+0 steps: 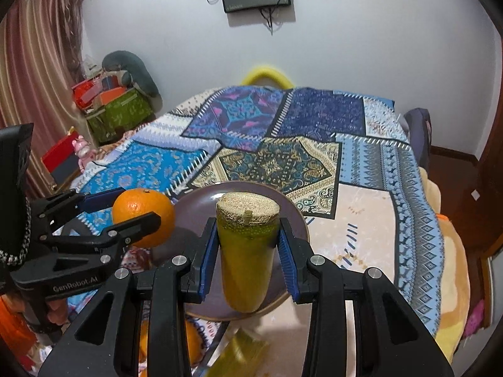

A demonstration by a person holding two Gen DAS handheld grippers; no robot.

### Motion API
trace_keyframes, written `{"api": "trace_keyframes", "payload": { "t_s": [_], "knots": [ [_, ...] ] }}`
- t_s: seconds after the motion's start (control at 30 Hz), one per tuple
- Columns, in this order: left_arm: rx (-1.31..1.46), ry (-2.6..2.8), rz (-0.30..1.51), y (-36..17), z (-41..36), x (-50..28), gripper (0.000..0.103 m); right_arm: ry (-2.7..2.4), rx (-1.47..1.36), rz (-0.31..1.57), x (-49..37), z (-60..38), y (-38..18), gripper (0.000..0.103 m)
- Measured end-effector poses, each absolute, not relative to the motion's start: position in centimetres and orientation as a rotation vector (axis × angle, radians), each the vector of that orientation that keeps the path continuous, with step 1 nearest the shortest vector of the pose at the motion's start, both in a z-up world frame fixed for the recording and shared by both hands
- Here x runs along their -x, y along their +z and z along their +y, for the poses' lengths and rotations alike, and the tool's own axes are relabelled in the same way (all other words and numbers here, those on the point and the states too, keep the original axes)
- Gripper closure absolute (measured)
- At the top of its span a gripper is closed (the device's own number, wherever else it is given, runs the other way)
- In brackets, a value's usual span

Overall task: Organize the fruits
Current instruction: 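Carry the bamboo shoot onto the purple plate and lower it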

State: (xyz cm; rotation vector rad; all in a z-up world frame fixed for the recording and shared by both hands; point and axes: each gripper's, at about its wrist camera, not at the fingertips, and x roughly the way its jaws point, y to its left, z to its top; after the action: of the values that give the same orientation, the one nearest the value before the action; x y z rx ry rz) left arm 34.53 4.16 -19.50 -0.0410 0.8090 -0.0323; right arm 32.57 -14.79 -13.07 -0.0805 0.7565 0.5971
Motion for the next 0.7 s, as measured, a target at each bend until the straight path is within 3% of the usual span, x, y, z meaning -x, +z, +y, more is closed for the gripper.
{"api": "trace_keyframes", "payload": {
  "t_s": [0.7],
  "knots": [
    [0.038,-0.028,0.864,-22.4,4.7,-39.4,0.038,0.6,0.087,0.807,-37.5,-12.3,-16.1,0.069]
  ]
}}
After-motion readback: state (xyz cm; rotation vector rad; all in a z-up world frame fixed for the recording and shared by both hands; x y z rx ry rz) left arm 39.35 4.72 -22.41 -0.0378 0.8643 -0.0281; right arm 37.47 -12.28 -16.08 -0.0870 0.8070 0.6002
